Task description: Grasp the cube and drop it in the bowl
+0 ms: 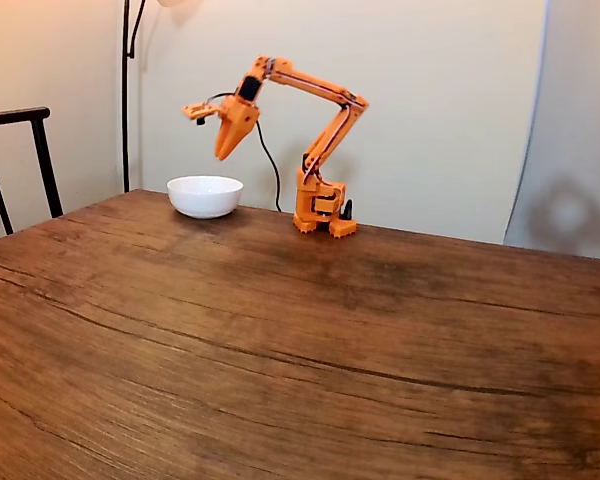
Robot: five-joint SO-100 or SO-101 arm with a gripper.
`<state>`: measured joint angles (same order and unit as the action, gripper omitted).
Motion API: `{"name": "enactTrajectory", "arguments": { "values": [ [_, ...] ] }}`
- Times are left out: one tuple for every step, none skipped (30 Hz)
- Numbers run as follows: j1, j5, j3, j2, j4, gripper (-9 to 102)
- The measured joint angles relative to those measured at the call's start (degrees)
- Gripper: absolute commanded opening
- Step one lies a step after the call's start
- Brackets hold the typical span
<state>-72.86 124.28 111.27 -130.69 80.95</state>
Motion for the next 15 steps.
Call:
{"name": "enactTrajectory", "arguments": {
  "values": [
    [1.05,0.0,0.0,-2.2,0.88,8],
    [2.02,0.0,0.0,-4.31,2.2,8],
    [2.99,0.0,0.0,-6.59,3.34,8],
    [3.6,0.0,0.44,-9.05,4.66,8],
    [4.04,0.0,1.05,-11.25,6.06,8],
    [4.92,0.0,1.67,-13.54,7.47,8],
    [6.06,0.0,2.46,-16.0,8.7,8],
    [7.47,0.0,3.43,-18.37,9.76,8],
    [8.96,0.0,4.13,-20.74,10.81,8],
    [9.76,-0.09,4.83,-23.12,11.87,8],
    [10.9,-0.97,5.71,-25.66,12.92,8],
    [12.39,-2.46,6.42,-28.21,13.8,8],
    [14.41,-3.78,7.21,-30.76,14.77,8],
    [15.82,-5.1,8.0,-33.13,15.12,8],
    [17.05,-6.94,9.14,-35.07,15.21,8]
  ]
}}
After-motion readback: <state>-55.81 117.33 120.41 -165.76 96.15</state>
